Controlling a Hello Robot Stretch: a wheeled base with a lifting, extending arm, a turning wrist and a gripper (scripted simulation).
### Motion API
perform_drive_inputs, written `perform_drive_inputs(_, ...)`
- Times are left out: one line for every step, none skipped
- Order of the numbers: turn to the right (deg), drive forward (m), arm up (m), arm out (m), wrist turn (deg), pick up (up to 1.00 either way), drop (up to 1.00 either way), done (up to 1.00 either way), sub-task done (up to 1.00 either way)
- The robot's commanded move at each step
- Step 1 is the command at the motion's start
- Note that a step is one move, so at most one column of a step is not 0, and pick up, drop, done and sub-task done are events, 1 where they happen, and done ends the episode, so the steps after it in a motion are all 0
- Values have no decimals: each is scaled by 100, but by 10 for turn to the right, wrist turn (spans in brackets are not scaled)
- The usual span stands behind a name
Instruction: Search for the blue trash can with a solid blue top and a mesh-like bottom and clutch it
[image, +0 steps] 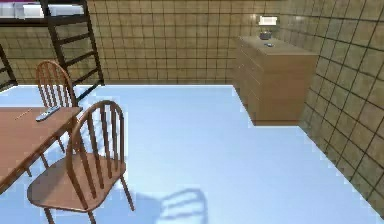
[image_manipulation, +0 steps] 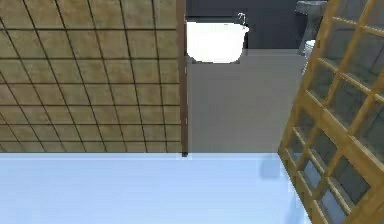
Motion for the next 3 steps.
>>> perform_drive_inputs(450,0,0,0,0,0,0,0,0)
perform_drive_inputs(450,0,0,0,0,0,0,0,0)
perform_drive_inputs(180,0,0,0,0,0,0,0,0)
